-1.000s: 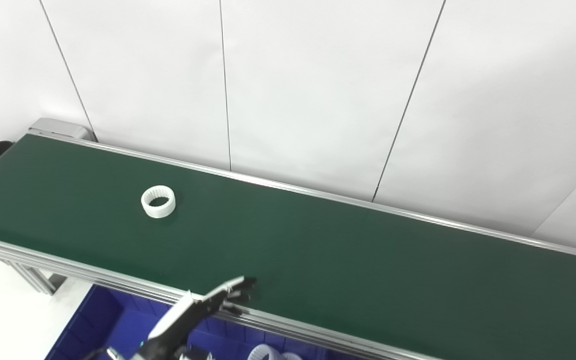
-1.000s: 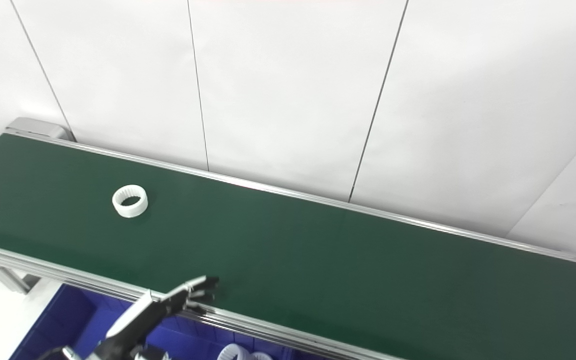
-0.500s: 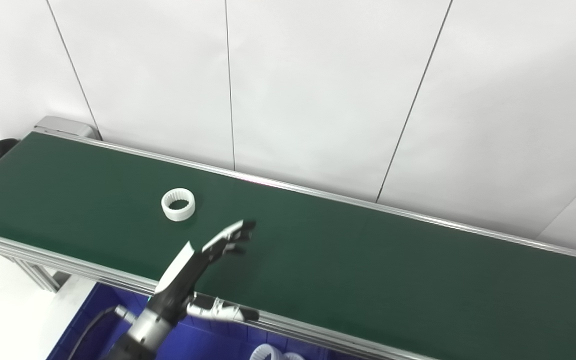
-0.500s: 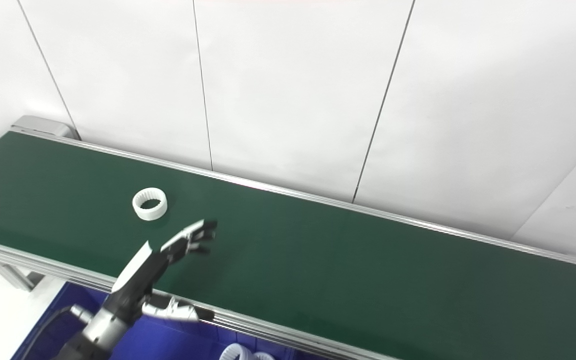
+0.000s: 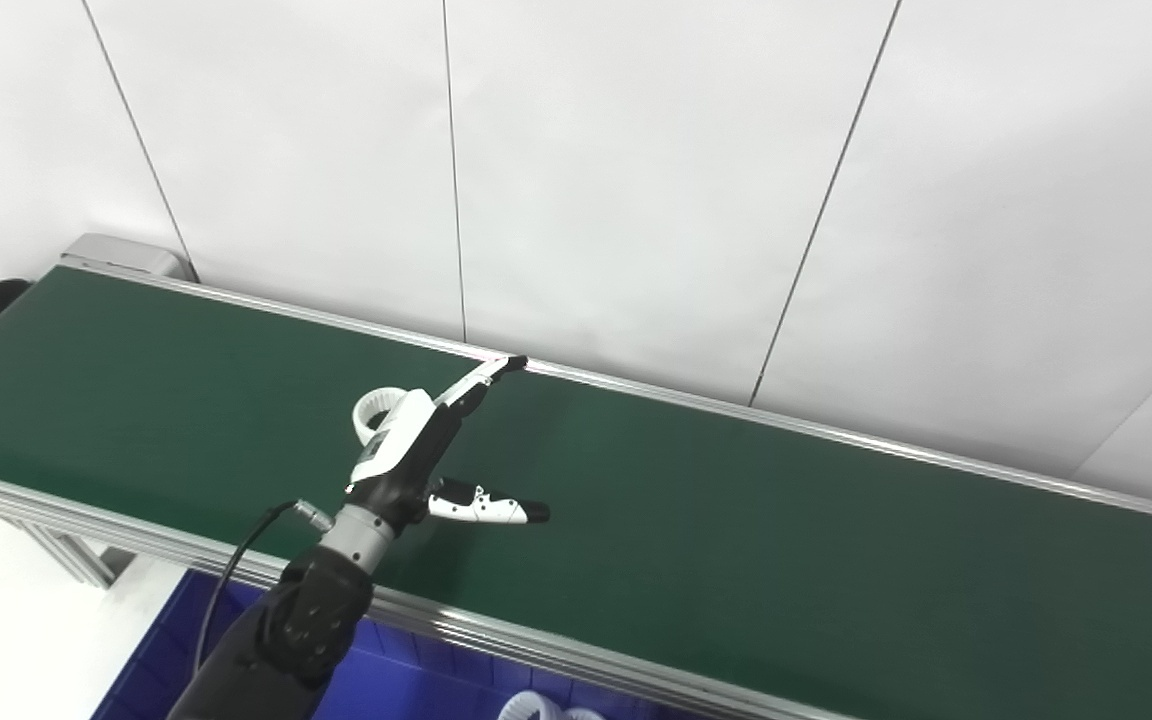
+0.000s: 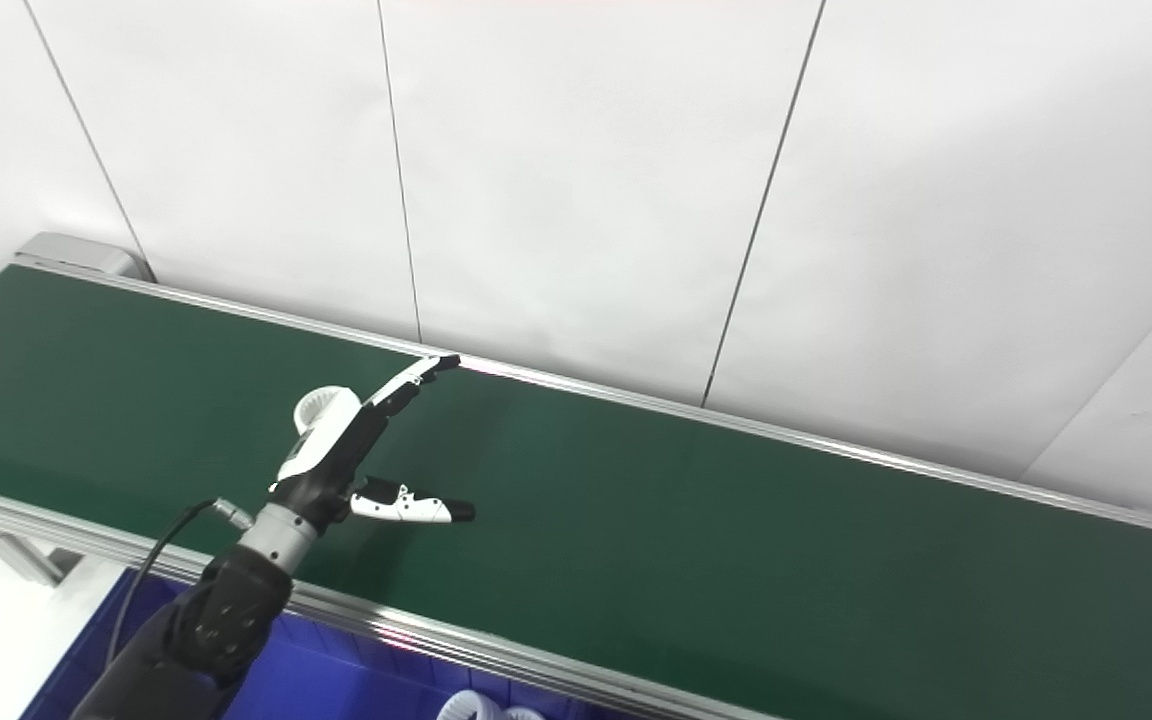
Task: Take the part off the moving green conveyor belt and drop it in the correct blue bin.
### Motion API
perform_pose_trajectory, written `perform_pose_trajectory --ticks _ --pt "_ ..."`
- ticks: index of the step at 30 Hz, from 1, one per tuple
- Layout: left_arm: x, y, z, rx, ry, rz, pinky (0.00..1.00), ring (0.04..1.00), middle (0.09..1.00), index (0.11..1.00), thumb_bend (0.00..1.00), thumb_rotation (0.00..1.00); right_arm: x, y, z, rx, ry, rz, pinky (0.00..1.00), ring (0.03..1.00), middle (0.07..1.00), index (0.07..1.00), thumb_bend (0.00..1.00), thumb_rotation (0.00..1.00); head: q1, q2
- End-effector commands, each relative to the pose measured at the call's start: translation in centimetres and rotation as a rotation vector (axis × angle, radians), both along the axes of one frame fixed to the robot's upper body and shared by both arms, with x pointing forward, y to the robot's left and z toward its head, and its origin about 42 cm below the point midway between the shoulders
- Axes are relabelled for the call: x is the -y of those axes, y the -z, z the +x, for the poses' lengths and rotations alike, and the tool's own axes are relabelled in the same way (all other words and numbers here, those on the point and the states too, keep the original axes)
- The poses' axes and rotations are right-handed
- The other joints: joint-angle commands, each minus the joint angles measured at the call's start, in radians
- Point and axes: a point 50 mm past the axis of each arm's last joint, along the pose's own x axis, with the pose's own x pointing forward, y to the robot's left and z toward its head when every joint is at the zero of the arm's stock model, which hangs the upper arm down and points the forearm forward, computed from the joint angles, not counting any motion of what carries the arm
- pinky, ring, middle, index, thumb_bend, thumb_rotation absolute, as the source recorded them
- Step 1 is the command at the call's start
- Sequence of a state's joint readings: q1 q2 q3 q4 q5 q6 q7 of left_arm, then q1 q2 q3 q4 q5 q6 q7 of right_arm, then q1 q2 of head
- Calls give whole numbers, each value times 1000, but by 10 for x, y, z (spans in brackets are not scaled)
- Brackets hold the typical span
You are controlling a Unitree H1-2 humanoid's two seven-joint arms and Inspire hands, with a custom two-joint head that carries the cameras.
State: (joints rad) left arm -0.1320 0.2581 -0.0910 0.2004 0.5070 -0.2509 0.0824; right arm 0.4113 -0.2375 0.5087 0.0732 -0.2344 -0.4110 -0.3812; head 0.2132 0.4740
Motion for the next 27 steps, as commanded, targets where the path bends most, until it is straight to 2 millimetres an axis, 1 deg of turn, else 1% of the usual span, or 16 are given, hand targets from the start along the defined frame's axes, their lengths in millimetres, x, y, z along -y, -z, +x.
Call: perform_pose_trajectory --ticks 1,4,5,7,11,15,17,23,27 --pt "1 -21 19 82 -17 32 840 905 939 902 672 399 0 -9 3 78 -5 32 785 836 806 853 867 409 -1 1" --pt "0 -23 28 80 -48 165 820 891 936 899 695 431 0 -10 3 91 -4 23 778 831 804 850 864 397 -1 2" --pt "0 -24 30 81 -56 194 852 887 934 898 706 428 0 -10 3 96 -2 18 761 821 798 849 867 403 -1 2" --pt "0 -24 34 78 -68 242 907 893 938 900 715 415 0 -10 2 93 -4 23 770 827 804 851 869 408 0 3" --pt "-2 -22 44 79 -88 341 942 909 939 895 720 403 1 -10 2 88 -5 27 767 832 808 850 871 412 0 3" --pt "-4 -19 56 60 -107 409 982 939 950 891 722 405 1 -10 2 94 -5 24 741 824 807 843 866 403 -2 3" --pt "-5 -18 62 53 -117 440 991 945 955 889 722 391 1 -9 2 92 -4 27 728 822 809 840 866 394 -2 4" --pt "-9 -16 74 1 -132 498 1000 967 974 888 711 348 2 -10 1 100 -8 16 746 821 805 841 868 406 -2 6" --pt "-12 -10 77 -31 -136 532 993 954 961 872 697 280 2 -11 1 98 -3 24 729 819 805 838 867 408 -3 7"
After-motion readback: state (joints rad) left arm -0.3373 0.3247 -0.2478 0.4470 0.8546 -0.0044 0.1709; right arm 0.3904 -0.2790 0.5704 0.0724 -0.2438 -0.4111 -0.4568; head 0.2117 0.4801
